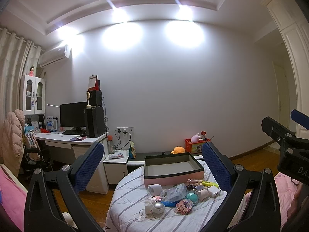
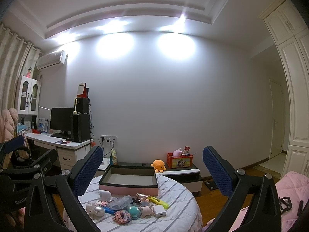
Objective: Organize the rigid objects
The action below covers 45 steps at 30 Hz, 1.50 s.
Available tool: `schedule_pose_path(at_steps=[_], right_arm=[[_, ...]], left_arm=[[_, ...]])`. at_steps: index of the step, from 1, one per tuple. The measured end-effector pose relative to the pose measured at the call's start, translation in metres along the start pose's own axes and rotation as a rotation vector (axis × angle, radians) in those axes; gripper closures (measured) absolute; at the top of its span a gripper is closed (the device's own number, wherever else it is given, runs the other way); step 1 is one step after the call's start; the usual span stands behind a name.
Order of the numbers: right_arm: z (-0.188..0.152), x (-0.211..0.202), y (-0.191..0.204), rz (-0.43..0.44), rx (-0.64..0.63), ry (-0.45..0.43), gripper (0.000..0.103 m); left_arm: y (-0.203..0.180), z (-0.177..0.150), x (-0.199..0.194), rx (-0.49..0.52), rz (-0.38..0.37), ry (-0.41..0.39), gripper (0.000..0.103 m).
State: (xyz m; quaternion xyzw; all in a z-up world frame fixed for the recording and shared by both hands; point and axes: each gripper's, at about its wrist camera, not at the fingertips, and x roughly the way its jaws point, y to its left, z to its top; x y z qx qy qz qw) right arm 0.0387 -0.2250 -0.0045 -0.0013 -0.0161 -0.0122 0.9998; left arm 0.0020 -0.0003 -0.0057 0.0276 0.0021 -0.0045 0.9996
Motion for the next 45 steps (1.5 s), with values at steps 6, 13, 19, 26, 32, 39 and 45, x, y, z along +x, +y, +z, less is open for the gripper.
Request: schedule_pose_path(at_steps=[6, 13, 19, 26, 32, 39, 45], right_arm=[[0.0002, -0.0002, -0.0004, 0.000, 0.002, 0.001, 0.000], [0.0007, -0.0009, -0.0006, 0.000, 0.002, -0.009, 0.000], [0.0001, -0.0002, -0.0004, -0.002, 0.001, -0.008, 0.000], [0.0002, -0.0016, 0.0000, 0.001, -0.001, -0.011, 0.000], [0.0009, -0.0030, -0.0009, -0.004, 0.000, -0.015, 0.000], [0.0012, -0.0034, -0.0009, -0.004, -0.001, -0.011, 0.000], [0.0017, -0.0032, -0.0007, -0.002, -0.004, -0.011, 0.000]], left_arm=[[0.0012, -0.0008, -0.0019, 0.008, 0.006, -0.003, 0.000], [0.0027, -0.0004, -0.0045, 0.009, 0.007, -0.007, 0.000], [0.0021, -0.0005, -0.0037, 0.010, 0.010, -0.007, 0.000], [0.0024, 0.0009, -0.0057, 0.015, 0.011, -0.005, 0.000], [0.0000, 0.0035, -0.0054, 0.016, 0.008, -0.007, 0.000], [-0.0008, 0.0040, -0.0050, 0.017, 0.007, -0.003, 0.000], [-0.0024, 0.0034, -0.0029, 0.019, 0.007, -0.004, 0.000]])
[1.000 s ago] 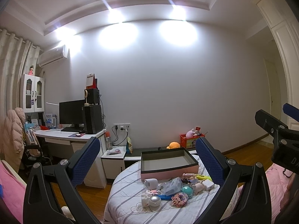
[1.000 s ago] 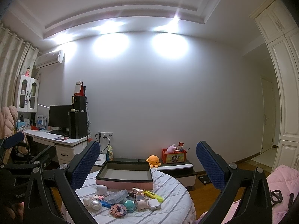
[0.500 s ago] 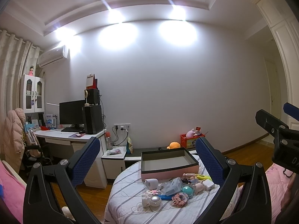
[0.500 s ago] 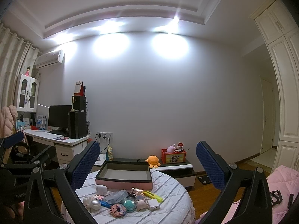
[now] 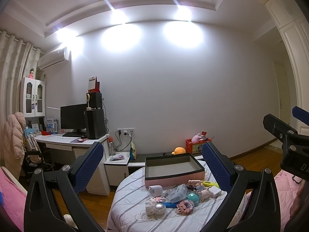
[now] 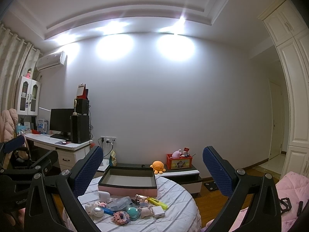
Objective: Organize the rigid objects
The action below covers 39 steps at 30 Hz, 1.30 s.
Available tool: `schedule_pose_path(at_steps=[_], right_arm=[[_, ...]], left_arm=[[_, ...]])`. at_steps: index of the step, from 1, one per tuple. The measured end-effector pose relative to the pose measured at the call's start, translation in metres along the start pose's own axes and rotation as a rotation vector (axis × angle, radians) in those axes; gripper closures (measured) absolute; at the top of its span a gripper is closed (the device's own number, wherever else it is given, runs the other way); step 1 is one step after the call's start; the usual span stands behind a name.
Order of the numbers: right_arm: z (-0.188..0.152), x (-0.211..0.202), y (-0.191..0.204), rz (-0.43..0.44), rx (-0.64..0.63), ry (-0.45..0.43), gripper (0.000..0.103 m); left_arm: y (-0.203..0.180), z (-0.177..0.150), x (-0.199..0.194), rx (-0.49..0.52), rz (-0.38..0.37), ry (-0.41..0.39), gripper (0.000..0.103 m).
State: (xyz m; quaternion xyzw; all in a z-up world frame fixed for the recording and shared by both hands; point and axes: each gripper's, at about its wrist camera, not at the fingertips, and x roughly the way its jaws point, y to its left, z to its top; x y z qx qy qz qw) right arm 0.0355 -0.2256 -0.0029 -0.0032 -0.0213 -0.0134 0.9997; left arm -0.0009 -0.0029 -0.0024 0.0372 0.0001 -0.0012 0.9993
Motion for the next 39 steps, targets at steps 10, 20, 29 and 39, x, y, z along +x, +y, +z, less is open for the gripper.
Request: schedule_pose_path(at_steps=[10, 20, 29, 39], right_arm=[[-0.001, 0.006, 0.000, 0.000, -0.001, 0.012, 0.000], [-0.003, 0.011, -0.001, 0.002, 0.005, 0.014, 0.000], [-0.006, 0.020, -0.006, 0.002, 0.012, 0.033, 0.000], [-0.026, 0.048, -0.010, 0.012, 0.038, 0.106, 0.000]], left_arm=[[0.000, 0.000, 0.008, -0.004, -0.007, 0.012, 0.000], [-0.003, -0.003, 0.022, -0.009, -0.015, 0.019, 0.000], [-0.003, -0.007, 0.036, -0.015, -0.011, 0.040, 0.000], [-0.006, -0.023, 0.065, -0.014, -0.004, 0.095, 0.000]])
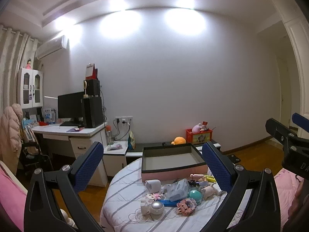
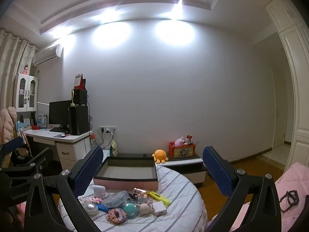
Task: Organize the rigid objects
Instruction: 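Grasp the white astronaut figure with the left tool while the right tool grasps the white charger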
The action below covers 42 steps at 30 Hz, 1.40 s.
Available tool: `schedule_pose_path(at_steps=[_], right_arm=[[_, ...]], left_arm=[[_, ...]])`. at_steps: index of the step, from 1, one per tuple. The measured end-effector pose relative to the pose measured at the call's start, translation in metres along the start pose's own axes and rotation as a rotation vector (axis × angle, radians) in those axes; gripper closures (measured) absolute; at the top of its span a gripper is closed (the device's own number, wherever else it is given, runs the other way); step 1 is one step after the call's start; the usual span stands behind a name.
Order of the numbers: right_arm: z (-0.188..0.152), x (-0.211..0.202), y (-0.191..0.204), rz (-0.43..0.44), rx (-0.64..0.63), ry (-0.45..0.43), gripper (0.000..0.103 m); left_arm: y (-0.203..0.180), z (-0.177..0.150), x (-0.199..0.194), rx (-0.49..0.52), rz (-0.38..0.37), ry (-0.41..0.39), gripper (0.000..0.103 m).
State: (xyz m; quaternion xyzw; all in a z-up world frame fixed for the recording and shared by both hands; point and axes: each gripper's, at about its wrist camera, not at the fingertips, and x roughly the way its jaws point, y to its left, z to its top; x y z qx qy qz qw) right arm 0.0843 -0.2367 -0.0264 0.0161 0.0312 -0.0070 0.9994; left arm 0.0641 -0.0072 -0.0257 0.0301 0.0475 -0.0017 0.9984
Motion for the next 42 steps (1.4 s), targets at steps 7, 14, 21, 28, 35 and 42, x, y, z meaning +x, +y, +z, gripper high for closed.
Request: schedule_pose_path(at_steps=[7, 14, 21, 28, 35, 42], right_arm=[[-0.016, 0.032, -0.011, -0.003, 0.016, 0.058, 0.000], [-0.071, 0.092, -0.018, 0.000, -0.012, 0.248, 0.000], [-0.128, 0.137, -0.028, 0.015, 0.000, 0.416, 0.000], [-0.169, 0.172, -0.029, 0.027, -0.024, 0.553, 0.000], [-0.192, 0.198, -0.035, 0.042, -0.032, 0.651, 0.000], [-0.205, 0.222, -0.032, 0.056, -0.092, 0.697, 0.000]], left_arm=[[0.001, -0.023, 0.040, -0.013, 0.004, 0.055, 0.000], [0.006, -0.080, 0.103, 0.004, 0.015, 0.266, 0.000], [0.010, -0.137, 0.147, 0.008, 0.037, 0.437, 0.000], [0.008, -0.193, 0.181, 0.025, 0.048, 0.601, 0.000], [0.015, -0.207, 0.205, -0.031, 0.029, 0.661, 0.000], [0.022, -0.216, 0.218, -0.055, -0.006, 0.707, 0.000]])
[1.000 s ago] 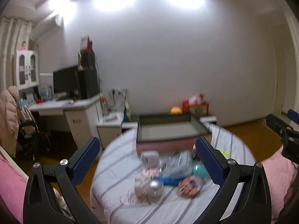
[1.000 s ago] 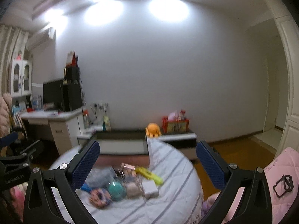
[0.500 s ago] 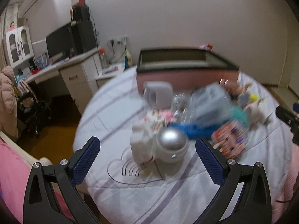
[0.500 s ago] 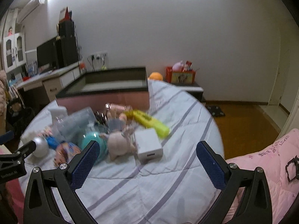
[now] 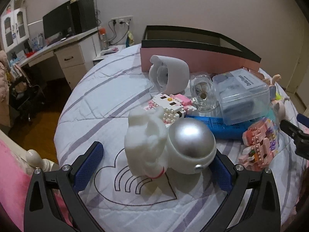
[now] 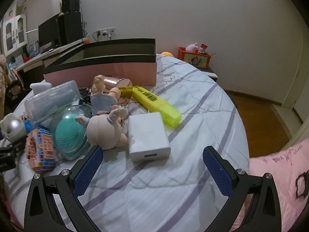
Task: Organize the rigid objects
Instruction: 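Grasp the white astronaut figure with the left tool while the right tool grasps the white charger, then carry the astronaut and charger into the pink box and open both tools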
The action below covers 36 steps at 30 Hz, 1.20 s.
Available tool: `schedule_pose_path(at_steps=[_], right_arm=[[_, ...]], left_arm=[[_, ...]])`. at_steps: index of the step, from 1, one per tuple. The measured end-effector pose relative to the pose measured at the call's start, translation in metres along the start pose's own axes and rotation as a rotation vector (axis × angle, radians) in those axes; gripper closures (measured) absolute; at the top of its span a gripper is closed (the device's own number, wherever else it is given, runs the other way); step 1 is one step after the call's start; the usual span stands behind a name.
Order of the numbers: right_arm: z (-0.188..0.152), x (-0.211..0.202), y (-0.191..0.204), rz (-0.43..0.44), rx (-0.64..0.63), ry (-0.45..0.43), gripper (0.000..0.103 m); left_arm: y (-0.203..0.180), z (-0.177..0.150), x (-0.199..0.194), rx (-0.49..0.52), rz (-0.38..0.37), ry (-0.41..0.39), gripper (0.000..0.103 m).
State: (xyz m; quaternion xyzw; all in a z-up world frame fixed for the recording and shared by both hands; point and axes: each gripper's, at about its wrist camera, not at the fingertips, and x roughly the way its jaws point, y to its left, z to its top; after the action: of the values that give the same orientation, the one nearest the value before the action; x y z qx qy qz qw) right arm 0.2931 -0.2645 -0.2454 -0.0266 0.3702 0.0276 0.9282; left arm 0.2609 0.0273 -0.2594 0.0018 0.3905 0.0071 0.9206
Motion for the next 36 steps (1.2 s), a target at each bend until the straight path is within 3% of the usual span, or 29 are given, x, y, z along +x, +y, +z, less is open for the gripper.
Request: schedule_pose_path(at_steps=[3, 8, 19, 22, 26, 30, 36], right_arm=[[0.001, 0.004, -0.005, -0.009, -0.012, 0.019, 0.003], [0.002, 0.009, -0.015, 0.003, -0.017, 0.044, 0.025], [0.019, 0.027, -0.005, 0.080, -0.085, 0.081, 0.047], [0.019, 0.026, -0.006, 0.131, -0.090, 0.070, 0.062], [0.016, 0.024, -0.007, 0.140, -0.085, 0.060, 0.062], [0.010, 0.015, -0.007, 0.148, -0.068, 0.064, 0.062], [-0.005, 0.000, -0.005, 0.143, -0.057, 0.073, 0.062]], left_arm=[[0.002, 0.000, -0.001, 0.007, -0.010, -0.004, 0.000], [0.006, 0.000, -0.002, 0.005, -0.024, -0.012, 0.000], [0.001, 0.007, 0.006, 0.027, -0.005, 0.007, 0.000], [0.002, 0.006, 0.003, 0.028, -0.025, -0.010, 0.006], [-0.003, 0.004, -0.003, 0.051, -0.066, -0.025, 0.030], [-0.006, 0.002, -0.007, 0.081, -0.071, -0.024, 0.030], [0.007, -0.004, -0.020, 0.044, -0.125, -0.024, 0.030]])
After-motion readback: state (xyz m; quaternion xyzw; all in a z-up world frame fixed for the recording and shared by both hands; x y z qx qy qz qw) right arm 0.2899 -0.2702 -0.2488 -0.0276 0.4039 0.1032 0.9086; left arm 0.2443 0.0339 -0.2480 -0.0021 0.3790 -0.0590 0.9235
